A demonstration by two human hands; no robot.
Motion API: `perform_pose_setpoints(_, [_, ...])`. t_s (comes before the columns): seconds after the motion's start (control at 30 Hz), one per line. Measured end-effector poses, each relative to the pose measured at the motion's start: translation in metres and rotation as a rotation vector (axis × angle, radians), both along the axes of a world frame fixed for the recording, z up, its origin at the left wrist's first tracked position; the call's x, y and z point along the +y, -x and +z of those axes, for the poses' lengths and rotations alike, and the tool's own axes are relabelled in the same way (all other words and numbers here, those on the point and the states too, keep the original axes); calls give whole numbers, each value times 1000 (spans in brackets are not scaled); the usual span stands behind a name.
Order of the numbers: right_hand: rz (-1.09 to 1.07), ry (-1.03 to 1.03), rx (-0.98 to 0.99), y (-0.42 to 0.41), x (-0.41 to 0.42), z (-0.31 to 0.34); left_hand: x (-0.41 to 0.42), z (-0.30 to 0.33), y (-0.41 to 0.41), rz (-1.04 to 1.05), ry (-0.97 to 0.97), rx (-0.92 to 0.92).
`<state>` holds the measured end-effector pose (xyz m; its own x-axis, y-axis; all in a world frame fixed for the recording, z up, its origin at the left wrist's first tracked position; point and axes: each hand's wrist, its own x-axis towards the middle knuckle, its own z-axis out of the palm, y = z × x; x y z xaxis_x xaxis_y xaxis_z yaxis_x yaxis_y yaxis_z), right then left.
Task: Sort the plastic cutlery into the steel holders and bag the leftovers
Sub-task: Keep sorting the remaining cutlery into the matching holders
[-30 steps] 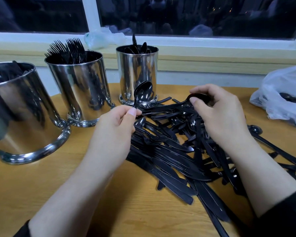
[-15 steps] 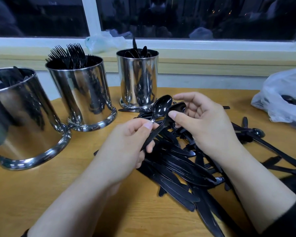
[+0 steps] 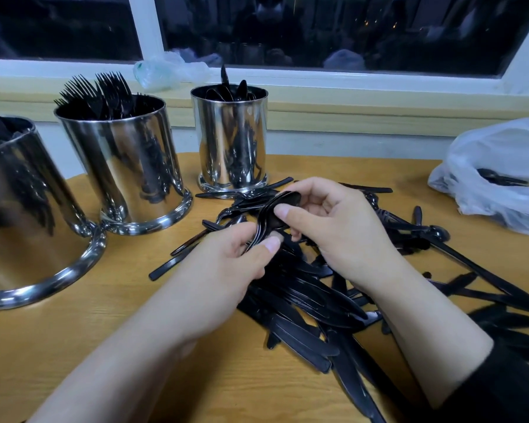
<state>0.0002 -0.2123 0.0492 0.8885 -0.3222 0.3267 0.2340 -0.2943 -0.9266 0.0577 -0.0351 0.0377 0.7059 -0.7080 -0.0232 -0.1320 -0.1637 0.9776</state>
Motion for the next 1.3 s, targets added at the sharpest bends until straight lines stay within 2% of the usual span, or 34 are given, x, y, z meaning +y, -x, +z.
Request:
perform_pose_setpoints(0.17, [-56,118,42,4,-4,6,-7,-6,-2,52,32,-9])
perform_pose_setpoints(0.3, [-191,272,39,24,-20,27,-9,-4,-1,109,57,0])
perform_pose_setpoints(0.4, [-283,294,41,53,-43,37,-13,2,5,105,105,32])
perform_pose_setpoints(0.53, [-384,232,75,97,-68,26,-24,-1,19,73,91,-37])
perform_pose_setpoints(0.7, [-455,334,214,129,-85,3,-41,-5,42,33,82,-100])
perform_pose_setpoints(0.8, [-418,461,321,138,-93,2,-47,-7,50,24,73,-144])
perform_pose_setpoints(1.03, [-99,759,707,142,-108,-5,-55,-10,51,37,59,-193])
perform_pose_setpoints(1.17, [-49,780,758,140,-110,-8,-55,-11,48,44,51,-202])
perform_pose_setpoints(1.3, [-63,768,697,138,-111,-12,-56,-12,48,59,70,-179])
